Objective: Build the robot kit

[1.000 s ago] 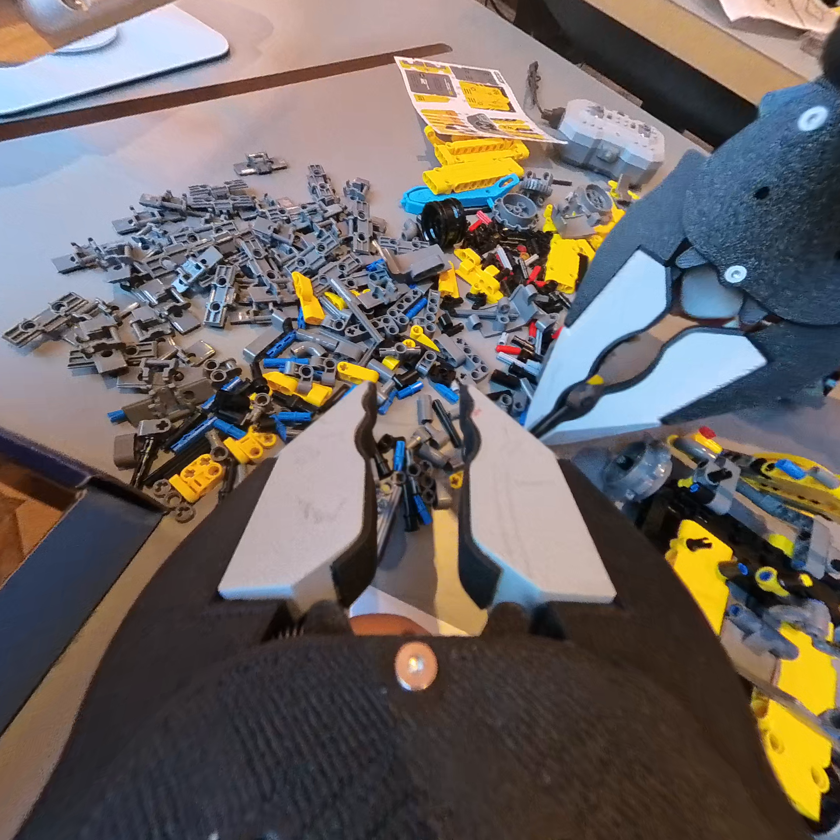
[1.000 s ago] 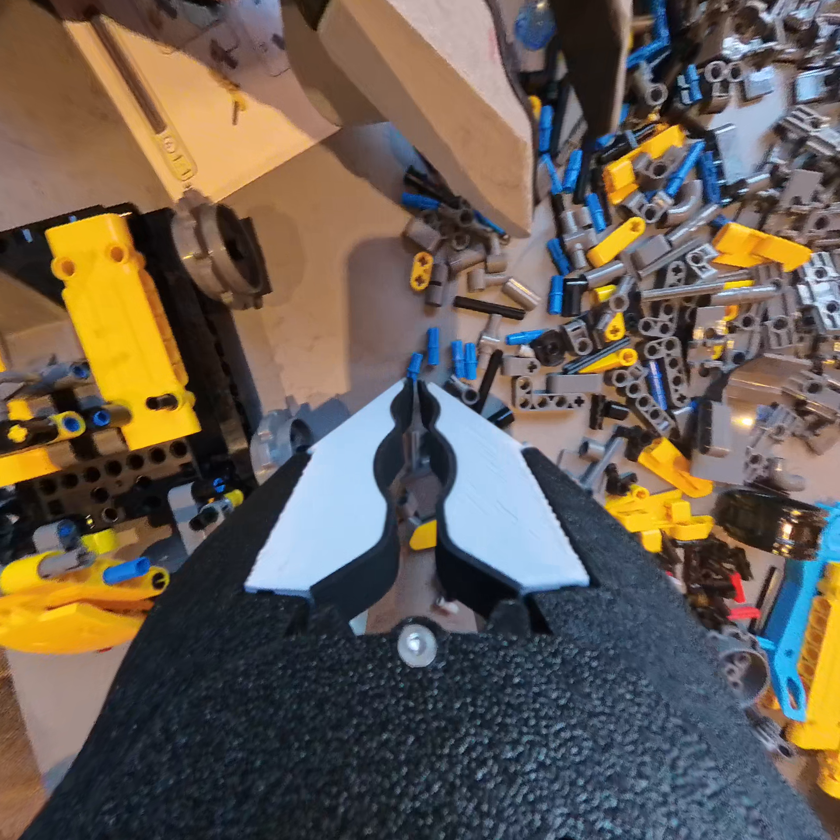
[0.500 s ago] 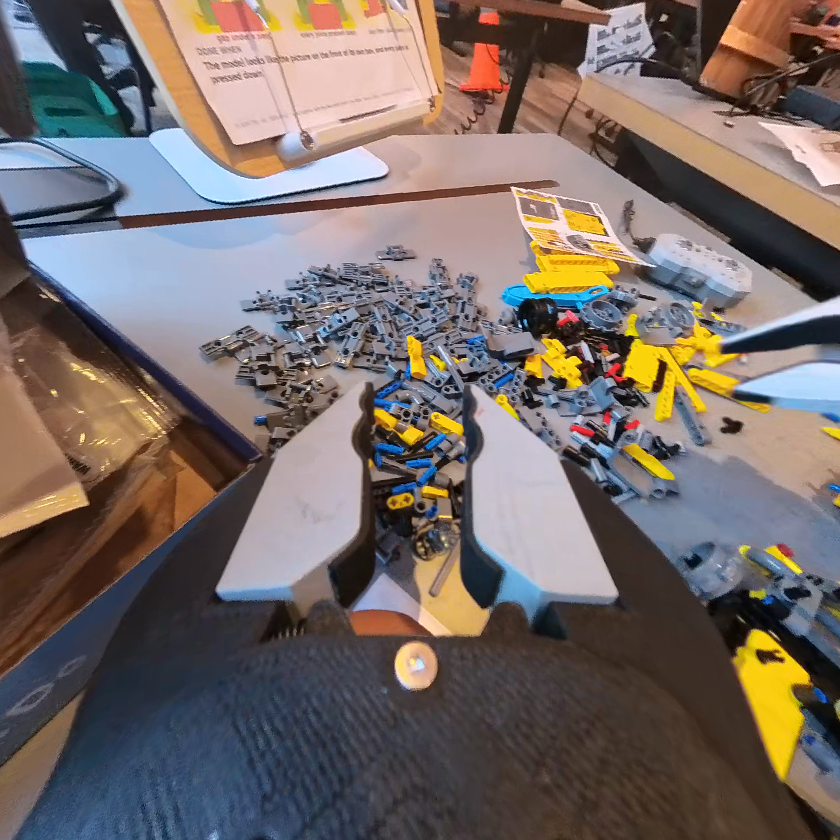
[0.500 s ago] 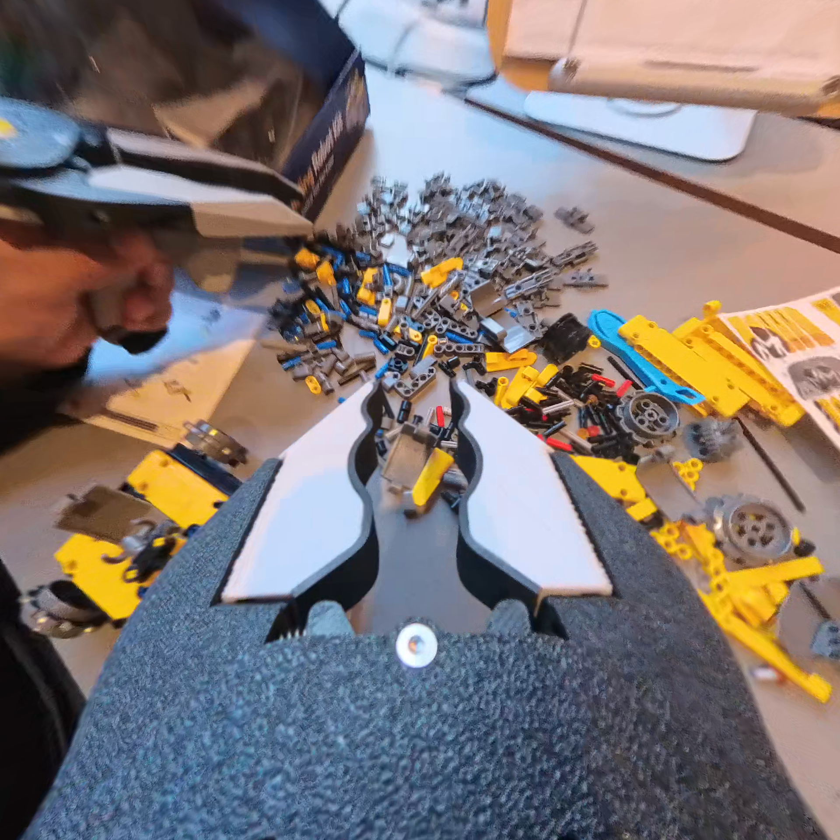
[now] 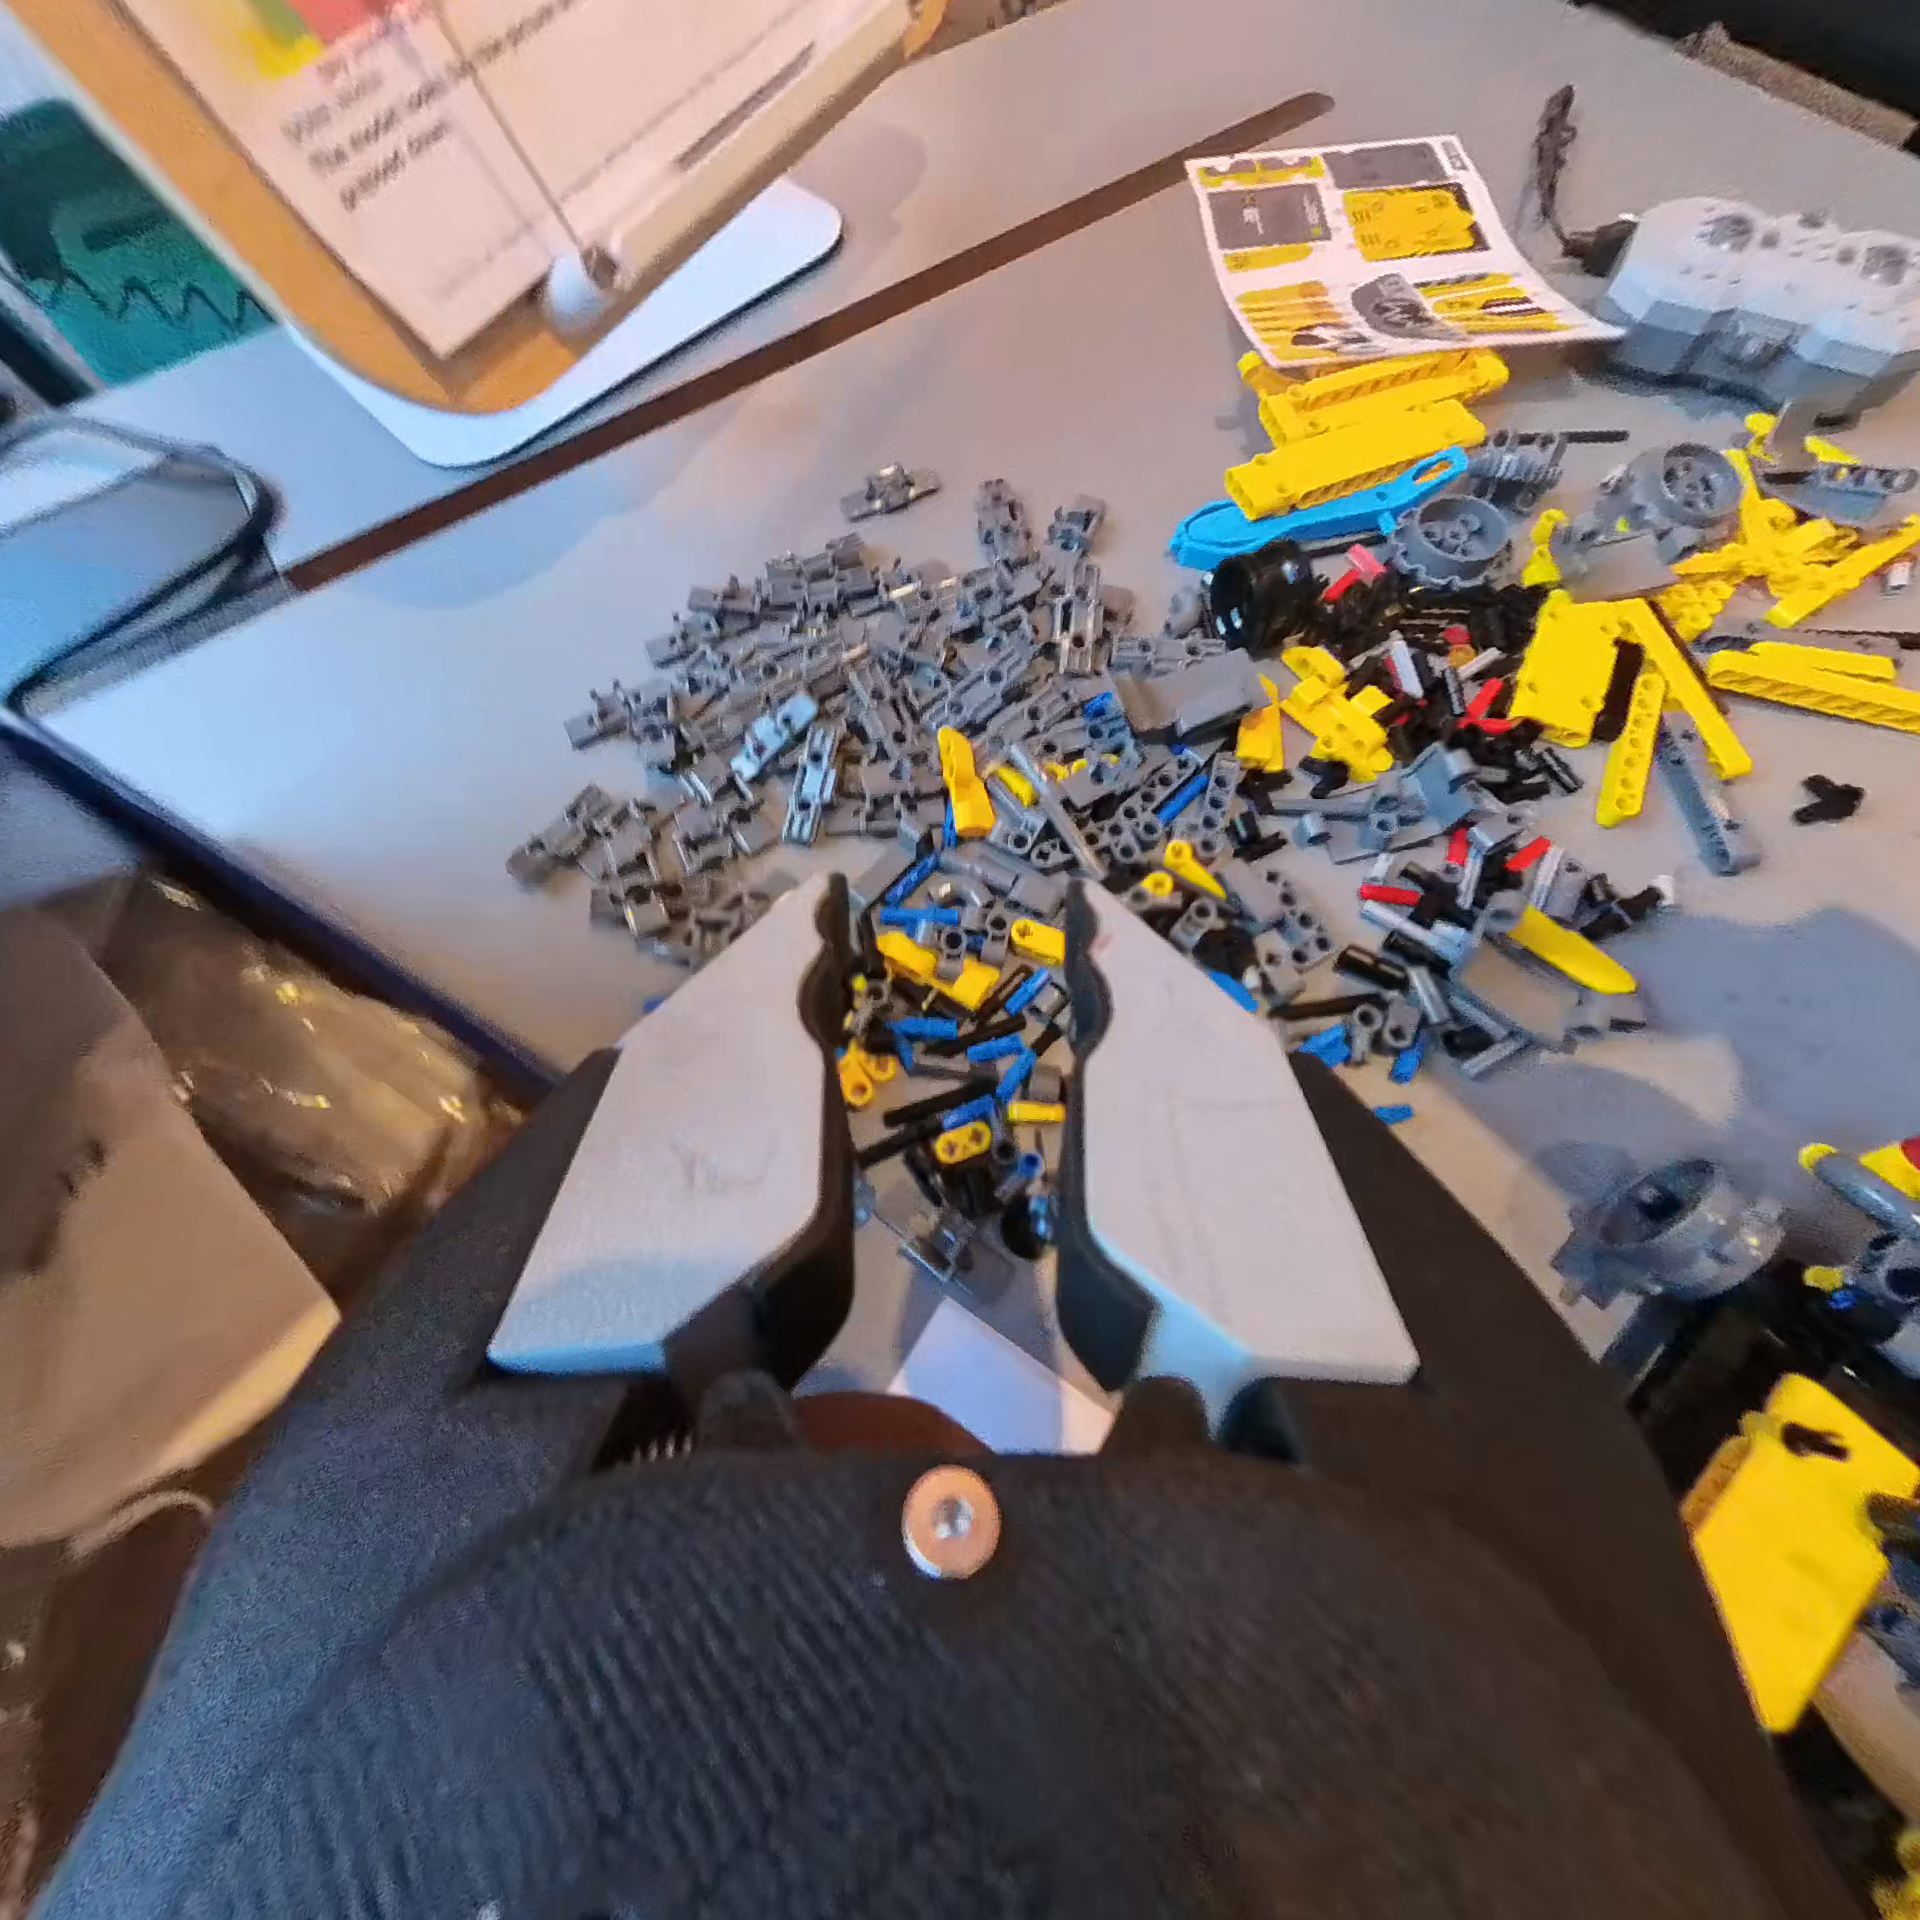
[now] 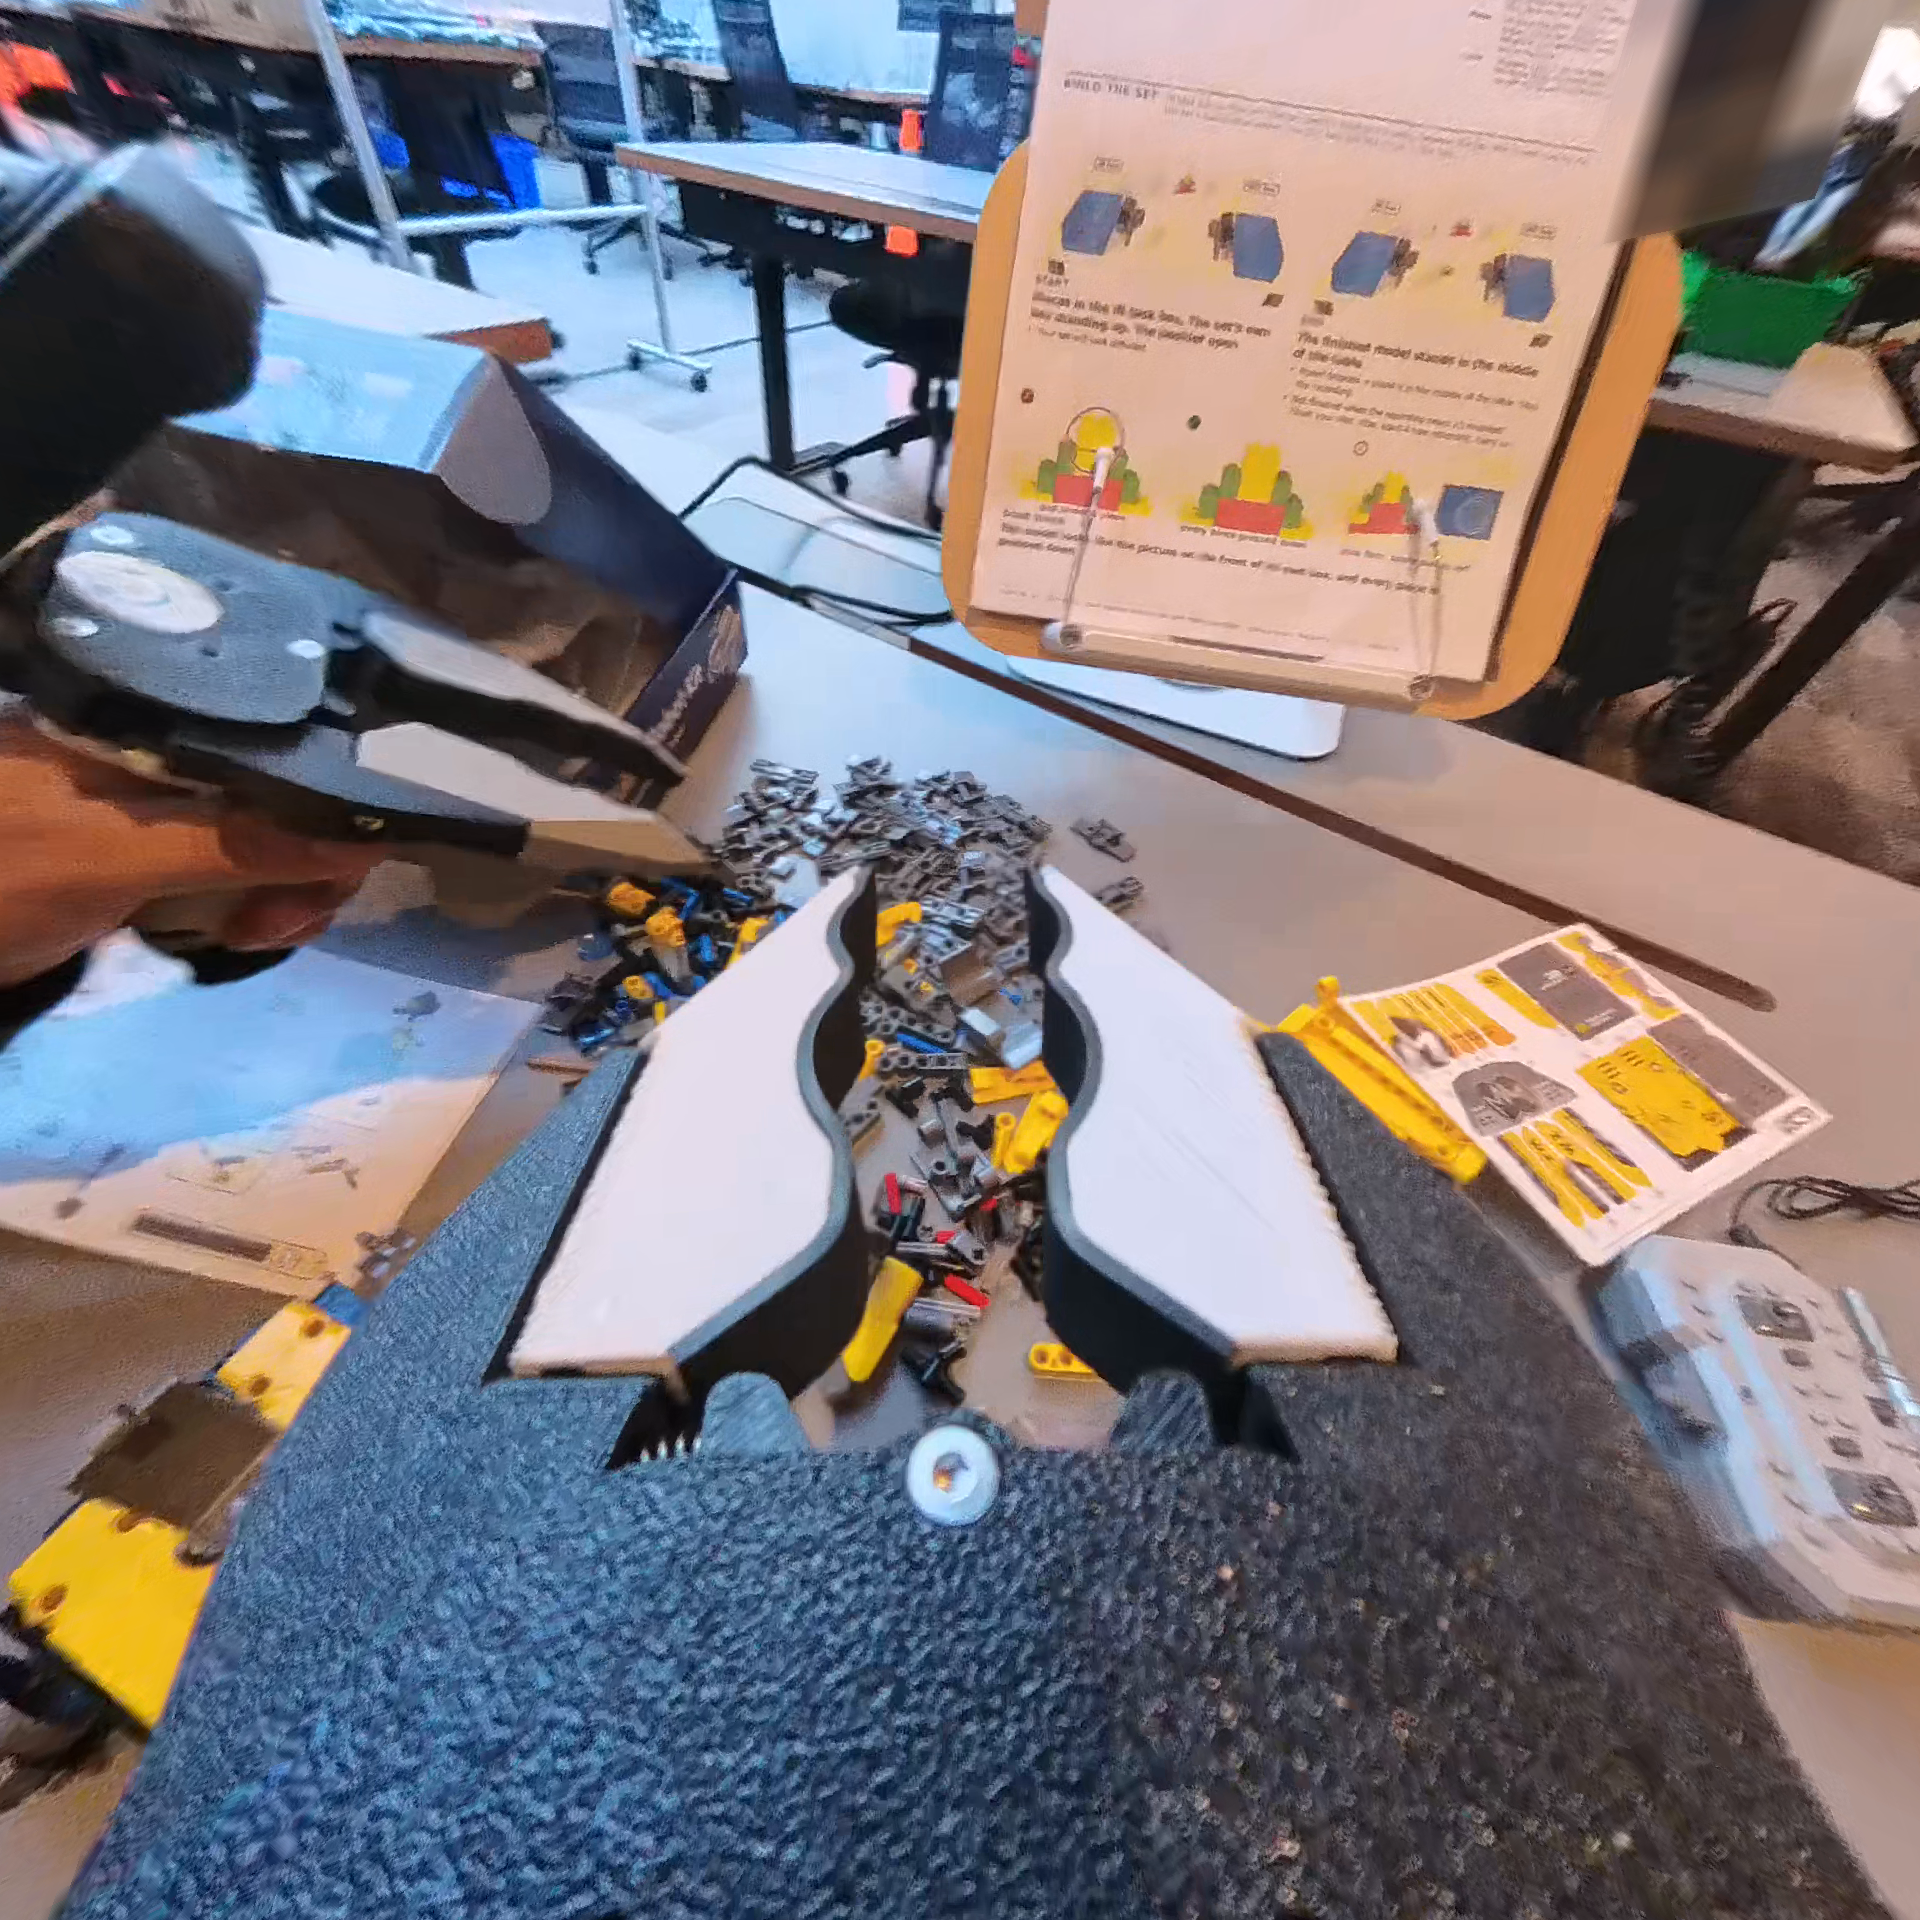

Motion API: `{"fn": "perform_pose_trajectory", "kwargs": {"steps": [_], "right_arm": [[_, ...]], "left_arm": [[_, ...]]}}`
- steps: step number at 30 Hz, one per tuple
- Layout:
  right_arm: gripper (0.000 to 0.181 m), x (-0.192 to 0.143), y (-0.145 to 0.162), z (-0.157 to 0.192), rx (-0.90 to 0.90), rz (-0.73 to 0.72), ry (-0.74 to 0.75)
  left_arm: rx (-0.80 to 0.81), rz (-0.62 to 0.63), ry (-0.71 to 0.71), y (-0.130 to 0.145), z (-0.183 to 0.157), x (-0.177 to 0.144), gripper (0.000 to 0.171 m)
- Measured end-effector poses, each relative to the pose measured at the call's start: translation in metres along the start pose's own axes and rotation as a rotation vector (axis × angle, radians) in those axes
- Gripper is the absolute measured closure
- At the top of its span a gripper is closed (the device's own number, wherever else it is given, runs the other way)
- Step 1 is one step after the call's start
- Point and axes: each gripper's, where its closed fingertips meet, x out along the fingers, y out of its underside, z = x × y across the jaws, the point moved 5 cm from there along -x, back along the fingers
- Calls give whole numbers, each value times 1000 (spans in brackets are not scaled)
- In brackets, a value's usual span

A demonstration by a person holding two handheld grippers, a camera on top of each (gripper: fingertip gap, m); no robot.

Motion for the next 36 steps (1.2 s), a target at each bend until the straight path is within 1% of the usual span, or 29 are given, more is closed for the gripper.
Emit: {"fn": "perform_pose_trajectory", "kwargs": {"steps": [2,4,6,8,9,10,12,13,15,16,18,21,24,27,30,32,34,36], "right_arm": [[151,-2,4,1,32,17,-41],[154,-7,12,2,20,42,-56],[152,-12,22,-1,-36,128,-42],[152,-20,29,-11,-93,198,10],[152,-26,31,-15,-93,205,37],[152,-32,31,-18,-72,189,45],[155,-41,32,-18,11,117,13],[157,-43,31,-18,52,90,-19],[151,-45,32,-19,97,100,-82],[151,-47,33,-23,107,104,-72],[153,-50,32,-29,107,81,-45],[153,-53,31,-32,96,84,-46],[153,-57,30,-37,80,82,-17],[153,-59,29,-40,84,77,-13],[153,-60,29,-42,86,73,-5],[153,-60,29,-42,85,72,-2],[153,-58,30,-42,84,76,-5],[153,-57,31,-41,79,83,-3]], "left_arm": [[43,19,27,-13,-3,4,131],[93,62,75,-19,-7,15,132],[137,113,106,-25,-9,28,133],[186,157,233,-31,-22,38,144],[211,182,304,-32,-31,44,145],[232,214,355,-32,-39,51,146],[313,298,430,-26,-51,67,146],[370,344,431,-22,-52,76,150],[479,426,412,-12,-50,91,157],[510,446,389,-10,-48,98,158],[524,463,390,-9,-48,106,162],[509,466,458,-8,-53,110,167],[511,495,466,-2,-52,113,168],[478,489,490,-3,-51,114,168],[472,472,495,-3,-50,112,165],[464,465,543,-4,-55,109,165],[492,478,516,-1,-54,111,166],[487,470,507,-1,-54,113,170]]}}
